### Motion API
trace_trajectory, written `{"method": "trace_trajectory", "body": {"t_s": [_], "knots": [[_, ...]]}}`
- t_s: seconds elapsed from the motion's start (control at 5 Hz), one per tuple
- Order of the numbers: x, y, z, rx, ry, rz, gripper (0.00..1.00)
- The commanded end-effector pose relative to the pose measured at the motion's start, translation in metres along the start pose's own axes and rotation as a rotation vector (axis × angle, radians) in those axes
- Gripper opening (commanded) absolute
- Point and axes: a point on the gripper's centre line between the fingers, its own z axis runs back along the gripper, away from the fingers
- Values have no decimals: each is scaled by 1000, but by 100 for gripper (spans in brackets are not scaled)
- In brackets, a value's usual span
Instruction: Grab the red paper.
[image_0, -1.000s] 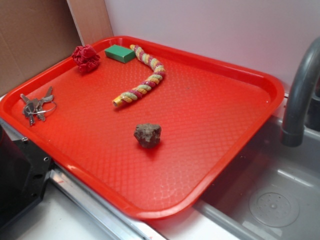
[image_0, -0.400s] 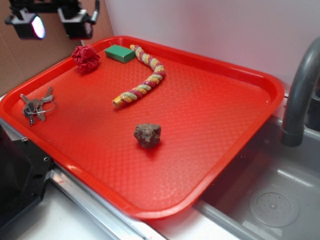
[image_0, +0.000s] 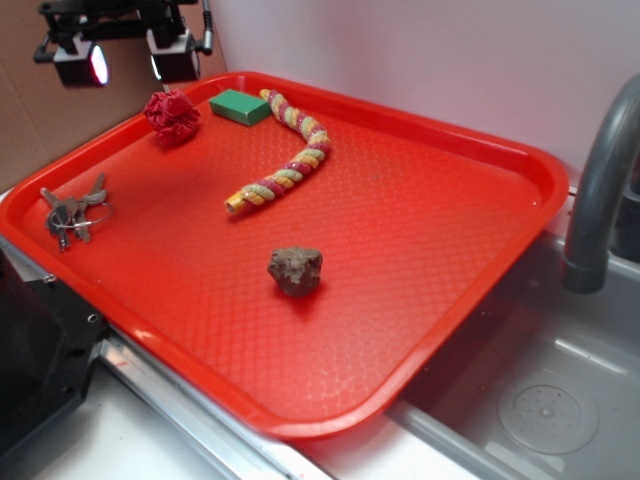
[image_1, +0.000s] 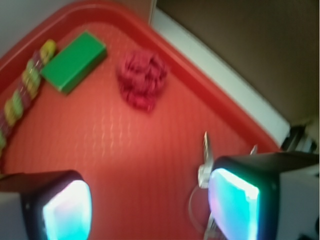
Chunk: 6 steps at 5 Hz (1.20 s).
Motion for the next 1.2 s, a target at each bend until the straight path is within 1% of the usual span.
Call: {"method": "trace_trajectory", "body": {"t_s": [0.0, 0.4, 0.6, 0.8, 1.0], "knots": [[11, 10, 13, -15, -42, 12, 100], [11, 10, 13, -15, -42, 12, 100], [21, 5, -21, -2, -73, 46, 100], [28, 4, -46, 0, -132, 108, 100], [37, 2, -61, -7, -158, 132, 100]]}}
